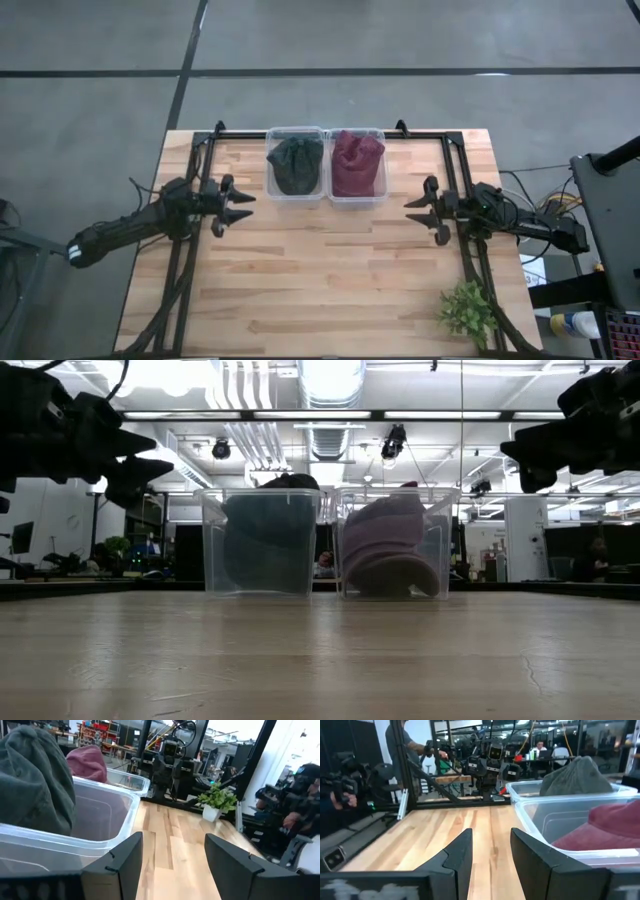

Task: Pick & Place hat
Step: Return to Home Position

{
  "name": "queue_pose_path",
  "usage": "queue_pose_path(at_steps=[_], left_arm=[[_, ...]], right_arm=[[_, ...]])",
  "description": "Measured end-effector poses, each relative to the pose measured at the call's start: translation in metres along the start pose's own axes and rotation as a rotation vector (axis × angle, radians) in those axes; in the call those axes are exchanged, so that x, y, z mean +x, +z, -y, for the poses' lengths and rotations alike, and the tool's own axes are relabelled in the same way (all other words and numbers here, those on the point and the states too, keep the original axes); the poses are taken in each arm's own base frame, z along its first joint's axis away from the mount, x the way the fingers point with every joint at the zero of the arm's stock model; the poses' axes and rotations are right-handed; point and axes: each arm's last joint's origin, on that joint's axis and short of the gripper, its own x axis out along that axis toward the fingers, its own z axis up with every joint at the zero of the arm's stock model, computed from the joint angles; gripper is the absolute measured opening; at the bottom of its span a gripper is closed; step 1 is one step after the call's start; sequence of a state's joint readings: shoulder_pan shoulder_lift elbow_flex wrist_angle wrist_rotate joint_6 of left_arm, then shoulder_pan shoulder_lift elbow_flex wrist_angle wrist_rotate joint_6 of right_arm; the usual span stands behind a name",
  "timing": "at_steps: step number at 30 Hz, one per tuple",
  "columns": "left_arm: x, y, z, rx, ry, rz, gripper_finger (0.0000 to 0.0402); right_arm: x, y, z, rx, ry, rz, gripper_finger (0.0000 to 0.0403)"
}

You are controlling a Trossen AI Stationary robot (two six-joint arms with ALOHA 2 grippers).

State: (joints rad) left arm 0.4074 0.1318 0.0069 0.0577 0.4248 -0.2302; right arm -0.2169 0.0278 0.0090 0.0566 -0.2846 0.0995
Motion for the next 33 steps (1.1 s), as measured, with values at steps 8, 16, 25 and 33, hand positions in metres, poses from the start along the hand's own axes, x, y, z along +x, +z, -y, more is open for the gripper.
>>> queue_pose_path(at_steps=[8,16,25,33], left_arm=[[-0.001,0.013,0.004,-0.175,-0.036,0.091,0.0206],[-0.002,0.015,0.004,-0.369,-0.049,0.095,0.0206],[-0.002,0.015,0.004,-0.369,-0.049,0.096,0.0207],[-0.002,0.015,0.004,-0.368,-0.049,0.096,0.0206]], right_arm=[[0.000,0.000,0.000,0.005,0.001,0.000,0.0130],[0.000,0.000,0.000,0.002,0.001,0.000,0.0130],[0.000,0.000,0.000,-0.002,0.002,0.000,0.0130],[0.000,0.000,0.000,-0.001,0.002,0.000,0.0130]])
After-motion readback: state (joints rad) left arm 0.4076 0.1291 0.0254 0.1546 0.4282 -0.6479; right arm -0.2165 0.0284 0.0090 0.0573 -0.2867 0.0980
